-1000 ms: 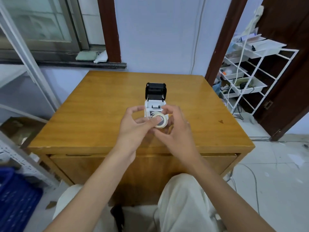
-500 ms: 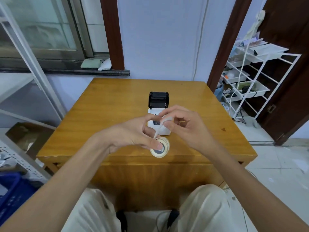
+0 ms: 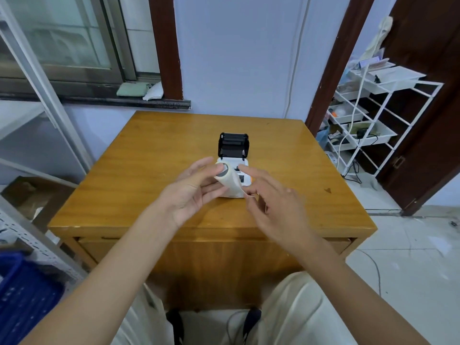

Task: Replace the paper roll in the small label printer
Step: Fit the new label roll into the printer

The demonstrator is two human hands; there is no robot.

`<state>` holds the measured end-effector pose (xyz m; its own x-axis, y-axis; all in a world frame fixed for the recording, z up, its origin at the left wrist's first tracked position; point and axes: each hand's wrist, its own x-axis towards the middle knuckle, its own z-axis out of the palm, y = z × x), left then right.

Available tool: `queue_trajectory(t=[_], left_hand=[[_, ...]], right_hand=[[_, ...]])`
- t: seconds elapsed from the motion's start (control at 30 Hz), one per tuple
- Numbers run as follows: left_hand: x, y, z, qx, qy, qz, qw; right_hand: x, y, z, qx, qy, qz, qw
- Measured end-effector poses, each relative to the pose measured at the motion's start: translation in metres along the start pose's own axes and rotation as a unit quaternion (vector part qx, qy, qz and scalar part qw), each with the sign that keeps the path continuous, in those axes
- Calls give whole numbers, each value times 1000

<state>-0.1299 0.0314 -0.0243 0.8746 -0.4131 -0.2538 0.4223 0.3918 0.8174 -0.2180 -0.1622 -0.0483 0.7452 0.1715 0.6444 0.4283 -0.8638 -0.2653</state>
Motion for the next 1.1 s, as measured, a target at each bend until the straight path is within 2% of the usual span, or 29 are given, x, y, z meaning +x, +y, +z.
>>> queue_trajectory(t=[0.13, 0.23, 0.3, 0.4, 0.57, 0.63, 0.8, 1.0, 1.1], left_hand=[[1, -13, 17, -58, 38, 12, 998], [1, -18, 20, -79, 46, 17, 996], [0, -22, 20, -96, 39, 11, 995], [-4, -26, 23, -137, 33, -11, 990], [-8, -25, 28, -197, 52, -15, 979], [-11, -26, 30, -208, 46, -17, 977], [-14, -30, 36, -228, 49, -10, 972], [-17, -32, 38, -245, 40, -16, 969], [-20, -33, 40, -262, 74, -25, 962]], right_hand=[[0, -2, 16, -10, 52, 6, 999], [-1, -7, 17, 88, 67, 4, 994], [1, -10, 12, 172, 75, 40, 981], [6, -12, 8, 205, 42, 99, 973], [13, -11, 14, 85, -56, 139, 985], [14, -13, 20, 65, -37, 142, 987], [20, -22, 29, 51, 93, 119, 987], [23, -28, 35, 23, 105, 126, 986], [23, -29, 39, 17, 96, 99, 990]])
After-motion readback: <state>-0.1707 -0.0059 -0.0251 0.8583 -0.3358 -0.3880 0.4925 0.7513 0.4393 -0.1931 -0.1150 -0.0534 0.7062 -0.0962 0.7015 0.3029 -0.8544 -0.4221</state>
